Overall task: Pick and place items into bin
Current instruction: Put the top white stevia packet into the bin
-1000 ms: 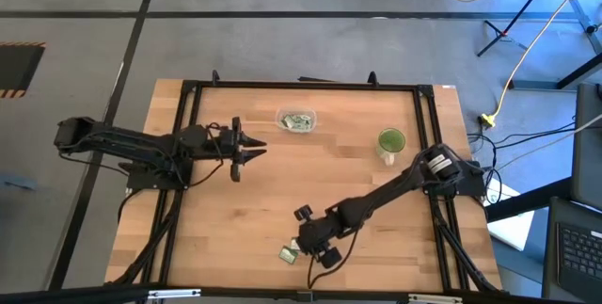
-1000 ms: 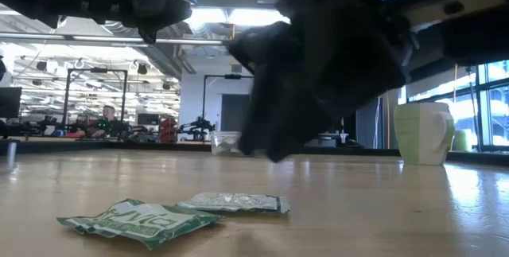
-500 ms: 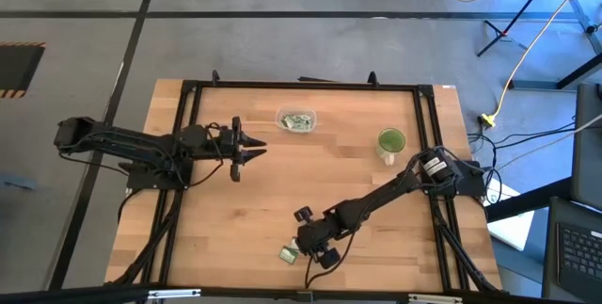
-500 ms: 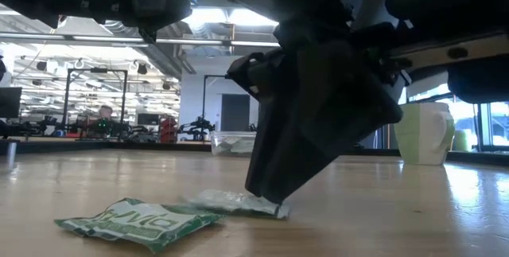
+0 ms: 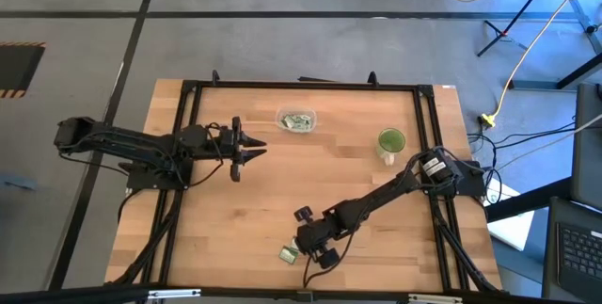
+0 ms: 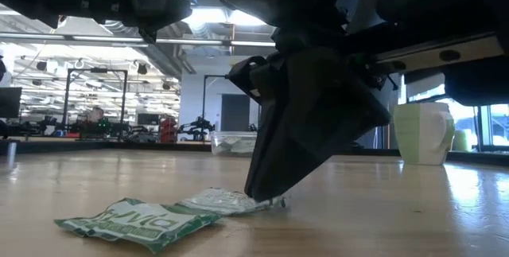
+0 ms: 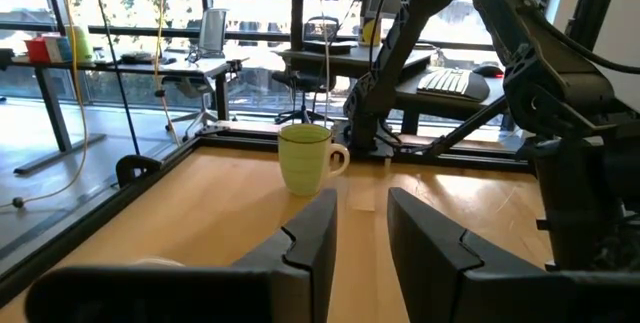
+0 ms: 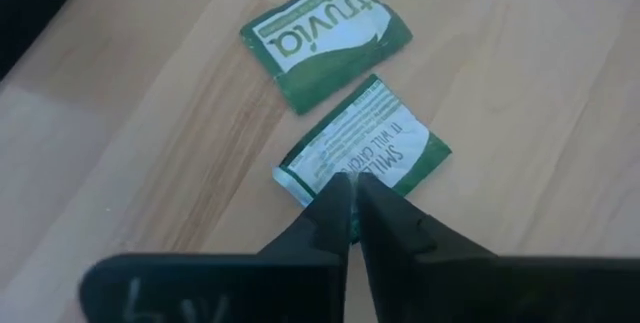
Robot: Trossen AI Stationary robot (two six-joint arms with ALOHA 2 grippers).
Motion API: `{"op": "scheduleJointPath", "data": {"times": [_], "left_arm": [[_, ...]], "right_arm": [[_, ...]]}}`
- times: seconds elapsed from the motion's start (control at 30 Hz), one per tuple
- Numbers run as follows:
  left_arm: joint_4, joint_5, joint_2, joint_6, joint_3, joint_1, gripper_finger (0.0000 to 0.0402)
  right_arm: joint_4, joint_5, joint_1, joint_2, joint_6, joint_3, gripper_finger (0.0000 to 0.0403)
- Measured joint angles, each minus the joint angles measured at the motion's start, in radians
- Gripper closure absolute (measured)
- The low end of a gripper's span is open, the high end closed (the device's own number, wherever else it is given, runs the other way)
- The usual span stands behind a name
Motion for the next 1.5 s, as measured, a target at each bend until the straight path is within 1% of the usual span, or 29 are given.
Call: {"op": "scheduleJointPath", "data": {"times": [0.13,0.27,0.4,0.5,0.57,0.73,0.83,0.9,0.97,1.07,1.13,1.2,1.3,1.5], "left_arm": [[0.0,0.0,0.0,0.0,0.0,0.0,0.0316],[-0.001,0.0,0.0,0.0,0.0,0.0,0.0316],[-0.001,0.0,0.0,-0.002,0.0,0.0,0.0316],[-0.001,0.001,0.0,-0.011,0.0,0.0,0.0316],[-0.001,0.004,0.0,-0.024,0.0,0.0,0.0316],[0.0,0.056,0.0,-0.026,0.0,0.0,0.0316],[0.0,0.06,0.0,-0.027,0.0,0.0,0.0316],[-0.001,0.059,0.0,-0.027,0.0,0.0,0.0316],[0.0,0.062,0.0,-0.029,0.0,0.0,0.0316],[0.0,0.063,0.0,-0.029,0.0,0.0,0.0316],[-0.001,0.063,0.0,-0.029,0.0,0.0,0.0316],[0.0,0.063,0.0,-0.03,0.0,0.0,0.0316],[-0.007,0.063,0.0,-0.029,0.0,0.0,0.0316],[-0.029,0.06,0.0,-0.029,0.0,0.0,0.0316]], "right_arm": [[-0.002,0.008,0.0,0.0,0.028,0.0,0.0397],[-0.007,0.008,-0.002,-0.007,0.047,-0.001,0.0399],[-0.054,0.009,-0.007,-0.044,0.057,-0.007,0.0401],[-0.087,0.011,-0.017,-0.111,0.064,-0.007,0.0401],[-0.121,0.032,-0.028,-0.171,0.083,-0.006,0.0401],[-0.216,0.157,-0.076,-0.357,0.085,-0.006,0.0402],[-0.238,0.206,-0.141,-0.458,0.077,-0.003,0.0402],[-0.241,0.21,-0.2,-0.501,0.05,-0.003,0.0402],[-0.24,0.21,-0.269,-0.531,0.005,-0.003,0.0403],[-0.24,0.199,-0.38,-0.537,-0.065,-0.003,0.0403],[-0.234,0.165,-0.458,-0.522,-0.115,-0.003,0.0403],[-0.217,0.11,-0.532,-0.499,-0.155,-0.003,0.0403],[-0.189,0.047,-0.633,-0.447,-0.187,-0.003,0.0403],[-0.131,0.029,-0.766,-0.316,-0.254,-0.003,0.0403]]}}
